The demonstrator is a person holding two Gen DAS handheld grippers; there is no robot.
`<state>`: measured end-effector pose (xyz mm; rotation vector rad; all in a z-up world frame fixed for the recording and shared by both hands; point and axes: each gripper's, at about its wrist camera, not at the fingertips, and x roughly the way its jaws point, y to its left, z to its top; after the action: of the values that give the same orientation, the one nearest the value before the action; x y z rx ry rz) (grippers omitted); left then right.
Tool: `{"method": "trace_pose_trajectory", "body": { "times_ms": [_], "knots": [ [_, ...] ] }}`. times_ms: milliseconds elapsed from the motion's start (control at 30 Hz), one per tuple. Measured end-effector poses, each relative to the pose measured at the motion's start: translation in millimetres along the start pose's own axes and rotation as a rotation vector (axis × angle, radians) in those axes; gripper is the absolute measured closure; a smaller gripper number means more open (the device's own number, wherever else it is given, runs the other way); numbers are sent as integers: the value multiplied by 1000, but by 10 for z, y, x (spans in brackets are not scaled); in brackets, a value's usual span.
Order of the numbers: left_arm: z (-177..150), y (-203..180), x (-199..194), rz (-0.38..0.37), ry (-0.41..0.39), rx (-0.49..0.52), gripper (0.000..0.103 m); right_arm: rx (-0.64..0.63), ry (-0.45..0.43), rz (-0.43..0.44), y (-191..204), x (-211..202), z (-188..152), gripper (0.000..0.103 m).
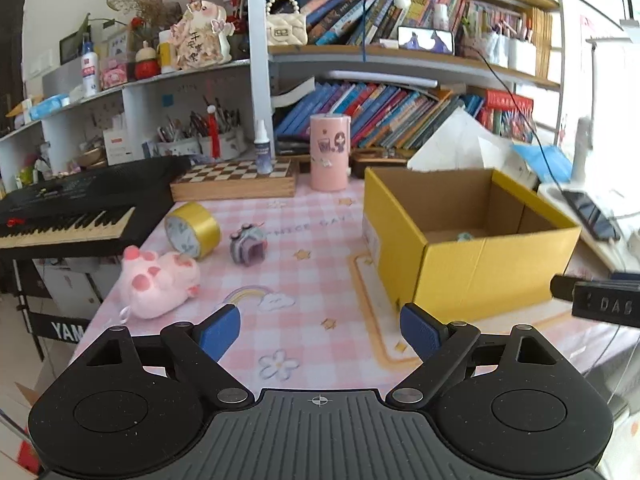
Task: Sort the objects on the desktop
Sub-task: 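Withdraw both open tools from the yellow box back over the table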
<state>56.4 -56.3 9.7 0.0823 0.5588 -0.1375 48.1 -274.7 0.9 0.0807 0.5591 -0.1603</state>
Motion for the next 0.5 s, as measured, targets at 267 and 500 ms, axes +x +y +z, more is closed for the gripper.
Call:
{"method": "trace_pose_trajectory", "body": {
  "times_ms": [267,500],
  "knots": [
    [-159,320,-250,-4,0,5,13,28,-8,-17,284,-340,-189,24],
    [-344,542,-399,-26,50,34,13,64,45,-11,551,-545,-483,24]
  ]
}}
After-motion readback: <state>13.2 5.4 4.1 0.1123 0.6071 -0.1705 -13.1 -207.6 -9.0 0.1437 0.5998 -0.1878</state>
